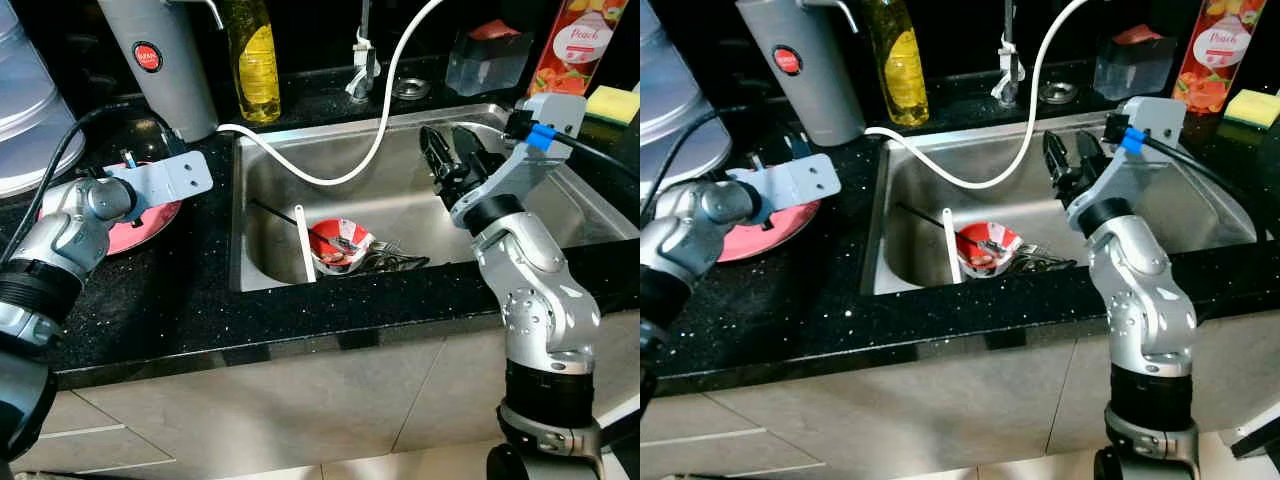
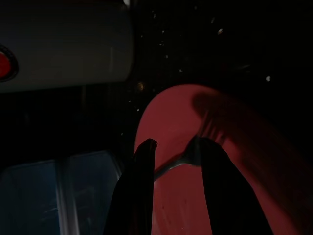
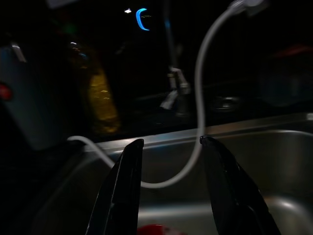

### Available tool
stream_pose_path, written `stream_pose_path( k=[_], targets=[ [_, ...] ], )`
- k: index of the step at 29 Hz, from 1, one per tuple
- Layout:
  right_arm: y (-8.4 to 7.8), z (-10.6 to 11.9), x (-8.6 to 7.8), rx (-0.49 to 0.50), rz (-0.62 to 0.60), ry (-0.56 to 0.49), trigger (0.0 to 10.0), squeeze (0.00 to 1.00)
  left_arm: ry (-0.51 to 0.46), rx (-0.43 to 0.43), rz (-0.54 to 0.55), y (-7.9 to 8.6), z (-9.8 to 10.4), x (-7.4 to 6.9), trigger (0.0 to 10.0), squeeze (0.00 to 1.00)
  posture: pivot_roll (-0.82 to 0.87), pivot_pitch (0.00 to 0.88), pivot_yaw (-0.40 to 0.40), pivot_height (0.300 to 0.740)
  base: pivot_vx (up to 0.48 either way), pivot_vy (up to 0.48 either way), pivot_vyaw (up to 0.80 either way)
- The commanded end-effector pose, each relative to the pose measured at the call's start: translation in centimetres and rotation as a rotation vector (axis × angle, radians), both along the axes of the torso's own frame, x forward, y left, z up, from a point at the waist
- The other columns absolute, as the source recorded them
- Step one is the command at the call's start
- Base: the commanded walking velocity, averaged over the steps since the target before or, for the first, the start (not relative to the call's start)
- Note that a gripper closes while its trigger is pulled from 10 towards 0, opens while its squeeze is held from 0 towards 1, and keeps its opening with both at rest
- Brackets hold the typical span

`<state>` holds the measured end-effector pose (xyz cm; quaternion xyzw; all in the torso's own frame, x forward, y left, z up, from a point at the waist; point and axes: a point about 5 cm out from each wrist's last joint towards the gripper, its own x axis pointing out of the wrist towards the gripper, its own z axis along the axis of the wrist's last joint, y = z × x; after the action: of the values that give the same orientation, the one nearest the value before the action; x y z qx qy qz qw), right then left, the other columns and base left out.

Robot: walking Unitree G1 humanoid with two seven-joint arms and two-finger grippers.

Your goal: Kitchen organization

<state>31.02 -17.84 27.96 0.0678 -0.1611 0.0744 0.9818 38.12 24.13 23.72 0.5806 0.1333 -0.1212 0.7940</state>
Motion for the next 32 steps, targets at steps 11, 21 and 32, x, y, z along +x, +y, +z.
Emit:
stream_pose_path(
  k=[11,21,32],
  targets=[
    [-3.4,0.1,0.5,-0.079,-0.194,0.044,10.0,0.00,0.122,-0.007,-0.094,-1.6,-1.7,0.2,10.0,0.00,0.01,0.027,0.128,0.740,0.000,0.000,0.00],
    [-5.8,1.1,-0.1,-0.081,-0.285,0.008,10.0,0.00,0.027,0.032,-0.091,-0.9,1.6,0.0,10.0,0.00,0.01,0.042,0.138,0.740,0.000,0.000,0.00],
    [-5.8,0.9,0.2,-0.077,-0.282,0.014,10.0,0.00,0.086,-0.023,-0.184,-1.6,2.4,-1.5,10.0,0.00,0.03,0.042,0.129,0.740,0.000,0.000,0.00]
  ],
)
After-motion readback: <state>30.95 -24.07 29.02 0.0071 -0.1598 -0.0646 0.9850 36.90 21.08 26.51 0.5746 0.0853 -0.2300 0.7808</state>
